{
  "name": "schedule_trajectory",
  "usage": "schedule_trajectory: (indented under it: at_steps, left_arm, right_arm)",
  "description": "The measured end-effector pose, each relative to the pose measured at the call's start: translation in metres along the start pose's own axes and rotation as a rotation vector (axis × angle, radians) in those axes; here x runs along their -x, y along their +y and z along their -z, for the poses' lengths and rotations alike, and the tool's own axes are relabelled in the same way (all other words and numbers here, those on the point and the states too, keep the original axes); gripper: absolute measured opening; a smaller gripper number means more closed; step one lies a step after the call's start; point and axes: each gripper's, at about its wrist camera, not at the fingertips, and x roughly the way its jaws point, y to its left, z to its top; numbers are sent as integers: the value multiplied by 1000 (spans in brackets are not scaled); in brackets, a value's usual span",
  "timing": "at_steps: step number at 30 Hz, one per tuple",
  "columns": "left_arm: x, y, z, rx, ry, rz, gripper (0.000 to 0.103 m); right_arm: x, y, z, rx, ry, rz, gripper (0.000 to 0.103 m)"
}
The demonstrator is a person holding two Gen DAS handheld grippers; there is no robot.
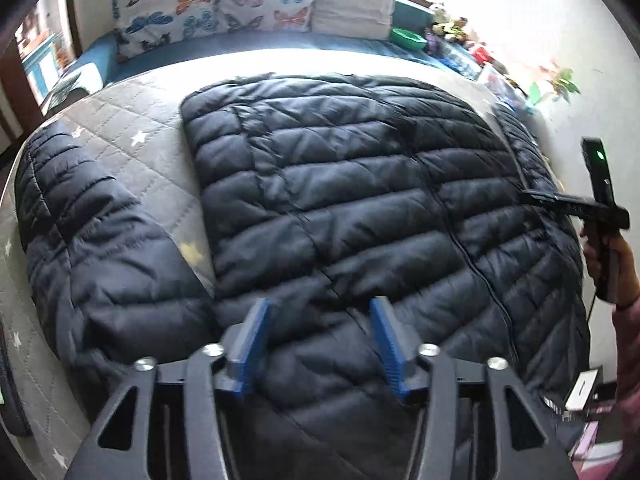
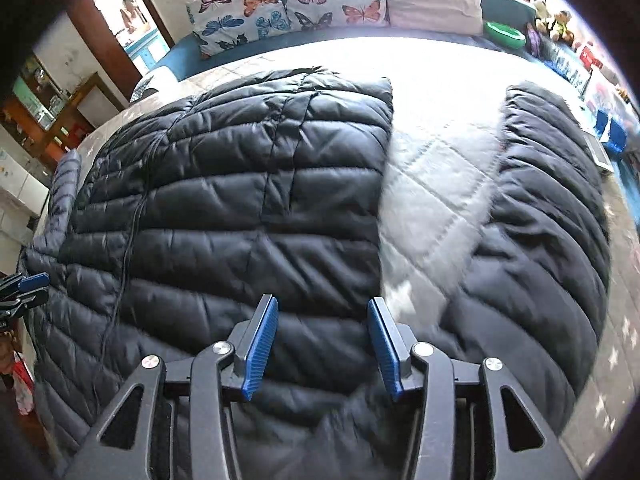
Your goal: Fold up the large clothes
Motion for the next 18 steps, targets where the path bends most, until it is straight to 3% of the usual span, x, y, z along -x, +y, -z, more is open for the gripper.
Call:
schedule_trajectory:
  at_steps: [6,13,18]
  left_arm:
    - [-17,35,-27,121,26,7,63]
    - [-40,53,-42,166,65,-20,63]
    - [-50,59,-49,193,58,13,59]
  right_arm:
    - [-4,-1,-13,-2,-8,-3,52]
    - [-22,1,-37,-42,-17,-38,60]
    - [-28,11,-44,6,-5,-58,61]
